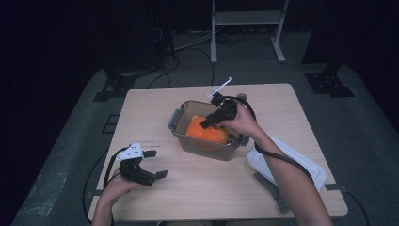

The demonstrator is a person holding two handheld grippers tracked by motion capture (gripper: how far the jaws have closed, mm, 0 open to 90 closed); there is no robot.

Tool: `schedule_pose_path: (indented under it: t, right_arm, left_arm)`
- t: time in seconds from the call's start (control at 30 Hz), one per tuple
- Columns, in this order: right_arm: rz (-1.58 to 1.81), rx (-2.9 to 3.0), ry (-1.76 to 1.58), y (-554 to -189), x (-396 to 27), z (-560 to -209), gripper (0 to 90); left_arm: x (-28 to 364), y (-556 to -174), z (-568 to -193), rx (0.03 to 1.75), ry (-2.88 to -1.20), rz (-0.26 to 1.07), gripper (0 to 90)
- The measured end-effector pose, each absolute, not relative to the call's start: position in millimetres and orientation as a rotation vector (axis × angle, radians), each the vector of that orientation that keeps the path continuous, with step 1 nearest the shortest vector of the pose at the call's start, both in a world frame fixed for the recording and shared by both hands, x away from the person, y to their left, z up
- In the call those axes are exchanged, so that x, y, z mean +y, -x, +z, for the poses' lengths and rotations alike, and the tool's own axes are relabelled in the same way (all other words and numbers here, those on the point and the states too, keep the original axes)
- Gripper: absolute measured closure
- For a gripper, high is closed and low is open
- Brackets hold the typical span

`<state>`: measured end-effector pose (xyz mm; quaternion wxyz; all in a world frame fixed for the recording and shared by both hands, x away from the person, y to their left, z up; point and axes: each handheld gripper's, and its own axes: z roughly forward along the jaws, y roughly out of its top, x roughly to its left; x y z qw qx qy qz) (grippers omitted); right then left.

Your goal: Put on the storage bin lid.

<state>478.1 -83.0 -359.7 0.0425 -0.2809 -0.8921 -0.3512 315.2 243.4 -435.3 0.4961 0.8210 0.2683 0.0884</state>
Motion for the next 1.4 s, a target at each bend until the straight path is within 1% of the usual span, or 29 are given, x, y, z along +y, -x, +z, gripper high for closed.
schedule_pose_path:
  t: [0.8,1.17,1.4]
  right_arm:
    - [-1.058,-2.716,0.867,-477,-83,-362,57.4]
    - [-1.136,-2.694,0.831,-468,-93,-347,53.7]
    - [-1.189,-2.694,0.814,-457,-108,-333,51.8]
  left_arm:
    - [243,-315,-435,0.649,-1.986,0.214,3.1]
    - [242,-315,-435,0.645,-1.994,0.213,3.1]
    - [243,-315,-435,0.651,-1.986,0.216,3.1]
